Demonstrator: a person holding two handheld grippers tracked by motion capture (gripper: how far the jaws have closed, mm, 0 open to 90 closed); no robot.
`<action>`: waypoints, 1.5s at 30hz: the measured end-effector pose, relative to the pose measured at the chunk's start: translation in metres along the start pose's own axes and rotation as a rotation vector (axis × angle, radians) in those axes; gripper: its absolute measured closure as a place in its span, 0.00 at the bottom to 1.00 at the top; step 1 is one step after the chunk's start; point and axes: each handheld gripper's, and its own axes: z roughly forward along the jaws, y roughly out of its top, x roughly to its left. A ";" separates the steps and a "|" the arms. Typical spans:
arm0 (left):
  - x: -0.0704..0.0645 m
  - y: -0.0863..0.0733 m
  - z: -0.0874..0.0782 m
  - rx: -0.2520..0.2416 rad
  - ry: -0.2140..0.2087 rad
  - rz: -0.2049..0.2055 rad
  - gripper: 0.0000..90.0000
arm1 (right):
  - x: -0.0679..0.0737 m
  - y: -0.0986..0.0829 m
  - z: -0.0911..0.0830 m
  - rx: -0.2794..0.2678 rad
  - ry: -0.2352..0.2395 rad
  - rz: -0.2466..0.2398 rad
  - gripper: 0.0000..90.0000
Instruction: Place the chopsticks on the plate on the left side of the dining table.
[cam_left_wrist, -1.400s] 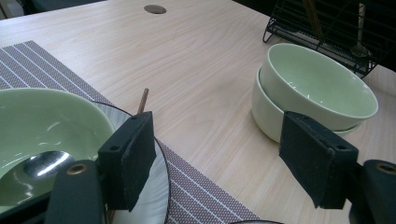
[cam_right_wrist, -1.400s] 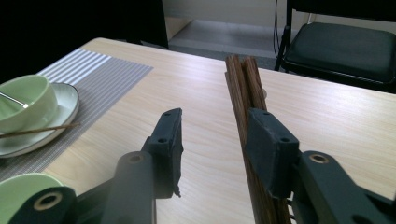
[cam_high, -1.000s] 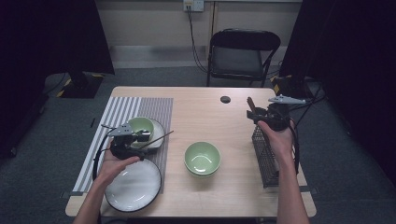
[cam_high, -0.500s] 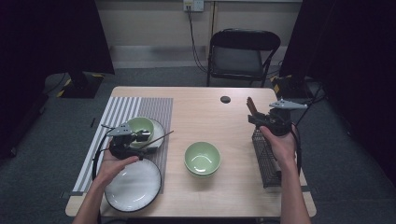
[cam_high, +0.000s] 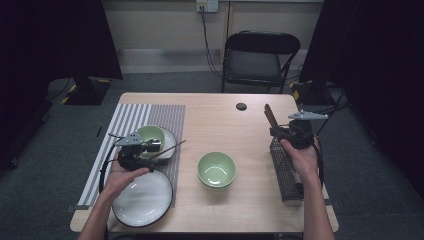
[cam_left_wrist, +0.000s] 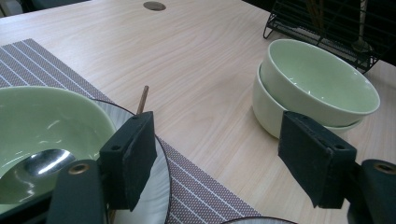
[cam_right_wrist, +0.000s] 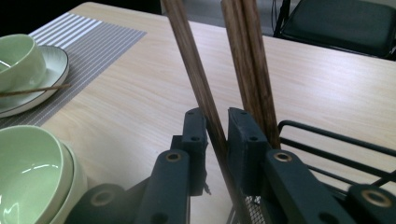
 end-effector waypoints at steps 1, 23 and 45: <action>0.000 0.000 0.000 0.000 0.000 0.000 0.31 | 0.000 0.000 0.000 0.000 0.000 0.000 0.87; -0.001 0.000 0.000 -0.032 -0.005 -0.009 0.31 | -0.007 0.012 -0.017 -0.170 0.019 0.021 0.93; -0.003 0.004 -0.004 -0.053 0.009 -0.006 0.34 | 0.004 0.049 -0.040 -0.258 0.026 -0.036 0.95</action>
